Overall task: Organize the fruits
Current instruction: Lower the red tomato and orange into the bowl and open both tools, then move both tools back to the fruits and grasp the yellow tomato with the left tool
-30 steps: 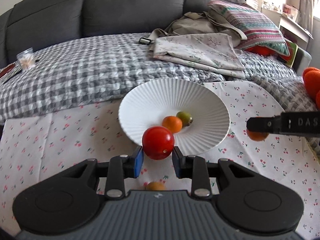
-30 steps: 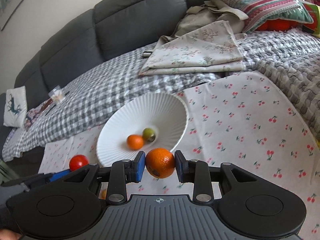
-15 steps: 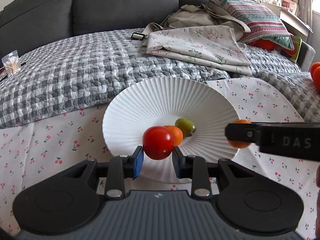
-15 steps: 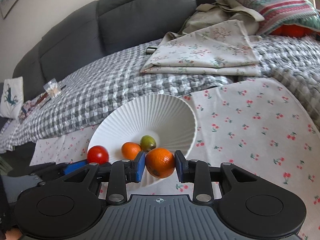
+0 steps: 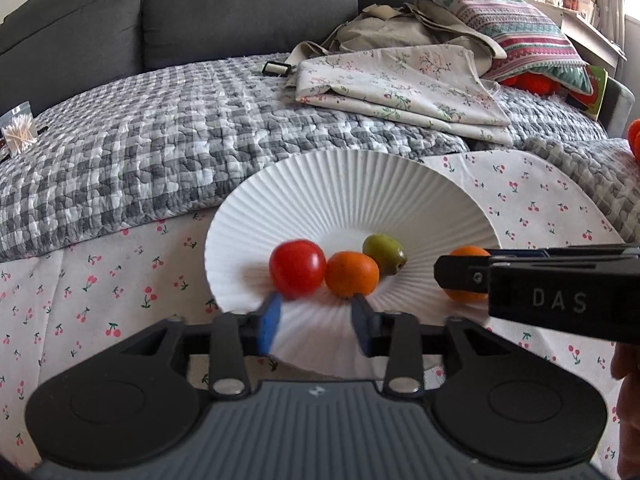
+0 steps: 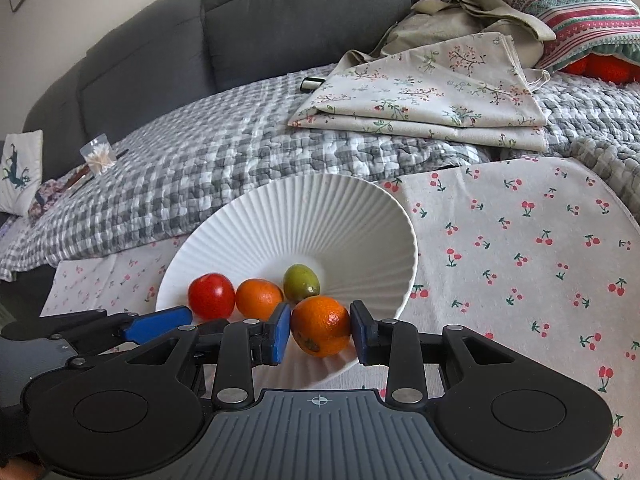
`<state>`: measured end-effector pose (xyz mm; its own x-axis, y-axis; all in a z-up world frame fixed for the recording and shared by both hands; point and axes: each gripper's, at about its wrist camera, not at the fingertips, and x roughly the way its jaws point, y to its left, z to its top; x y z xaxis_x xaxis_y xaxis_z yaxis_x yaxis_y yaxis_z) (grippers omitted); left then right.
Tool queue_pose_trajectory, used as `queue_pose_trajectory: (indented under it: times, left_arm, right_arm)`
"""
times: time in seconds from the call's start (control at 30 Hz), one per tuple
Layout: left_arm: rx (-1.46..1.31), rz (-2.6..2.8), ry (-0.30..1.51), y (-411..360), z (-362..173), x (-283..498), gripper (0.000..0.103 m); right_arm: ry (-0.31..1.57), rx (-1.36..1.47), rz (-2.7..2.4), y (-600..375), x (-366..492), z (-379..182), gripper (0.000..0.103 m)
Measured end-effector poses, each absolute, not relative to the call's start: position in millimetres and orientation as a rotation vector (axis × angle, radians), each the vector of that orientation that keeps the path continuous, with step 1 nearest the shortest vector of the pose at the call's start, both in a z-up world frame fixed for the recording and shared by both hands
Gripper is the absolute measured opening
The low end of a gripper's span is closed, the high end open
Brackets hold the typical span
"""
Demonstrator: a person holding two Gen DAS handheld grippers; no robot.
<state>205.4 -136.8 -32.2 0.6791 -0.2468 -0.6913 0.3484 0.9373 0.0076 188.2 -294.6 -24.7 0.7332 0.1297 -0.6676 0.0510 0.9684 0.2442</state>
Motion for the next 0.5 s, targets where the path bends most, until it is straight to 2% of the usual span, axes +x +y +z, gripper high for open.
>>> queue_pose_trajectory:
  times: [0.13, 0.2, 0.27, 0.5]
  left_arm:
    - [0.128, -0.348, 0.733, -133, -24, 203, 0.056]
    - [0.108, -0.352, 0.723, -130, -19, 202, 0.067]
    - [0.092, -0.349, 0.710, -126, -14, 201, 0.067]
    - [0.025, -0.340, 0.723, -109, -2, 197, 0.067]
  right_arm:
    - [0.740, 0.286, 0.042, -301, 187, -20, 0.032]
    - [0.729, 0.314, 0.035, -306, 185, -15, 0.039]
    - [0.712, 0.344, 0.028, -313, 182, -10, 0.051]
    - [0.688, 0.437, 0.008, -331, 173, 5, 0.053]
